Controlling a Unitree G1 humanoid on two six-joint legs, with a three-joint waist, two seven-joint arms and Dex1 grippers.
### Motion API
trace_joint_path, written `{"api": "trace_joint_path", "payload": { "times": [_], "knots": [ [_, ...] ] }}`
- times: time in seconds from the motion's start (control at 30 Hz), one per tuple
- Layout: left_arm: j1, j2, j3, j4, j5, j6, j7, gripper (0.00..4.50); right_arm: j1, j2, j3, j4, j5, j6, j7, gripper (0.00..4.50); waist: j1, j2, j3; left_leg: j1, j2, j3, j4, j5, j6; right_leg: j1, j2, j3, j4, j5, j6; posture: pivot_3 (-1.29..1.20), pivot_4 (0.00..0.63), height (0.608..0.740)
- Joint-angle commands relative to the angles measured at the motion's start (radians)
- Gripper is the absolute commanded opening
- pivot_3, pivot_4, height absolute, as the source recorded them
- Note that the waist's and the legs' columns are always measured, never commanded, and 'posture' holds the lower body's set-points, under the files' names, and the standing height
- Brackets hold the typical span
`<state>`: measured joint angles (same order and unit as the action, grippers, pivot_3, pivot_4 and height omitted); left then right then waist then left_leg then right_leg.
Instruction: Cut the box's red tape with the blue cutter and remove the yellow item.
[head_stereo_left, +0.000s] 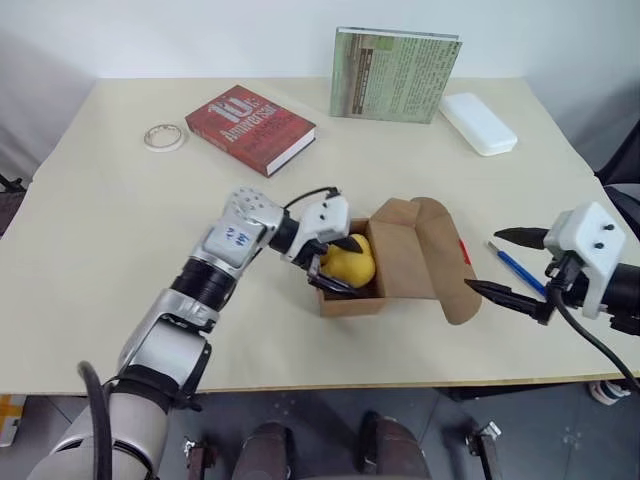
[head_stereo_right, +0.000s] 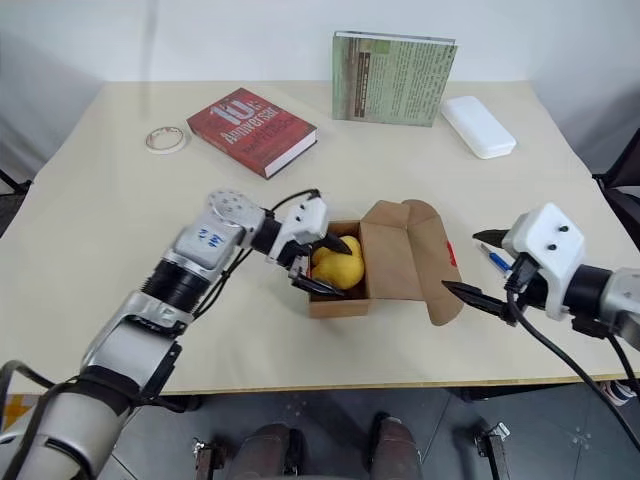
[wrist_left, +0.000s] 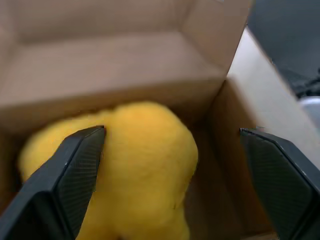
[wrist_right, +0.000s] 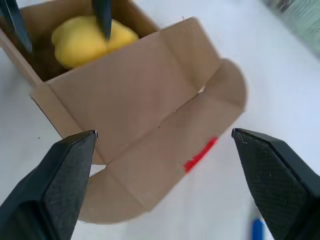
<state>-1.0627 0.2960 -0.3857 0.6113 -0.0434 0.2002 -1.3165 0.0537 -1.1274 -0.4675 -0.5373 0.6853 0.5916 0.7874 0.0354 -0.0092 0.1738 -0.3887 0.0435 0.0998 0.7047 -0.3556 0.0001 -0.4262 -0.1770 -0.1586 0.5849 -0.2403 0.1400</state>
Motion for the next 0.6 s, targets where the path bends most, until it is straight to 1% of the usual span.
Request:
{"api": "trace_joint_path", "payload": {
  "times": [0.03,0.1,0.13,0.27,0.4,0.5,0.53,0.6],
  "knots": [
    [-0.062,-0.017,-0.035,0.100,0.081,-0.106,0.033,4.13,0.006,0.017,-0.050,-0.050,-0.016,0.005,0.004,4.50,0.000,0.000,0.000,0.000,0.000,0.000,0.000,0.000,0.000,0.000,0.000,0.000,0.000,0.000,0.000,0.00,0.150,0.740],
    [-0.076,-0.018,-0.055,0.143,0.121,-0.159,0.041,3.67,0.017,0.026,-0.064,-0.066,-0.019,0.013,0.007,4.50,0.000,0.000,0.000,0.000,0.000,0.000,0.000,0.000,0.000,0.000,0.000,0.000,0.000,0.000,0.000,0.00,0.150,0.740],
    [-0.082,-0.022,-0.050,0.155,0.122,-0.163,0.037,3.32,0.025,0.031,-0.075,-0.073,-0.019,0.016,0.010,4.50,0.000,0.000,0.000,0.000,0.000,0.000,0.000,0.000,0.000,0.000,0.000,0.000,0.000,0.000,0.000,0.00,0.150,0.740],
    [-0.099,-0.035,-0.004,0.162,0.090,-0.157,0.015,2.18,0.050,0.050,-0.109,-0.089,-0.032,0.017,0.026,4.50,0.004,0.000,0.000,0.000,0.000,0.000,0.001,0.000,0.000,0.000,0.000,0.000,0.001,0.000,0.000,0.00,0.150,0.740],
    [-0.112,-0.046,0.075,0.113,0.011,-0.068,-0.010,0.92,0.046,0.062,-0.123,-0.091,-0.027,0.014,0.040,4.50,0.004,0.000,0.000,0.000,0.000,-0.001,0.003,0.000,0.000,0.000,0.000,0.000,0.002,0.000,0.000,0.00,0.150,0.740],
    [-0.115,-0.051,0.134,0.064,-0.044,-0.007,-0.008,0.15,0.035,0.068,-0.128,-0.081,-0.025,0.007,0.055,4.50,0.004,0.000,0.000,-0.001,0.000,-0.001,0.003,0.000,0.000,0.000,0.000,0.000,0.002,0.000,0.000,0.00,0.150,0.740],
    [-0.110,-0.044,0.160,0.019,-0.080,0.044,-0.018,0.03,0.032,0.069,-0.129,-0.071,-0.026,-0.004,0.070,4.50,0.004,0.000,0.000,-0.001,0.000,-0.001,0.003,0.000,0.000,0.000,0.000,0.000,0.002,0.000,0.000,0.00,0.150,0.740],
    [-0.098,-0.033,0.199,-0.059,-0.136,0.128,-0.028,0.03,0.037,0.074,-0.137,-0.059,-0.022,-0.017,0.101,4.50,0.004,0.000,0.000,-0.001,0.000,-0.001,0.003,0.000,0.000,0.000,0.000,0.000,0.002,0.000,0.000,0.00,0.150,0.740]
  ]
}}
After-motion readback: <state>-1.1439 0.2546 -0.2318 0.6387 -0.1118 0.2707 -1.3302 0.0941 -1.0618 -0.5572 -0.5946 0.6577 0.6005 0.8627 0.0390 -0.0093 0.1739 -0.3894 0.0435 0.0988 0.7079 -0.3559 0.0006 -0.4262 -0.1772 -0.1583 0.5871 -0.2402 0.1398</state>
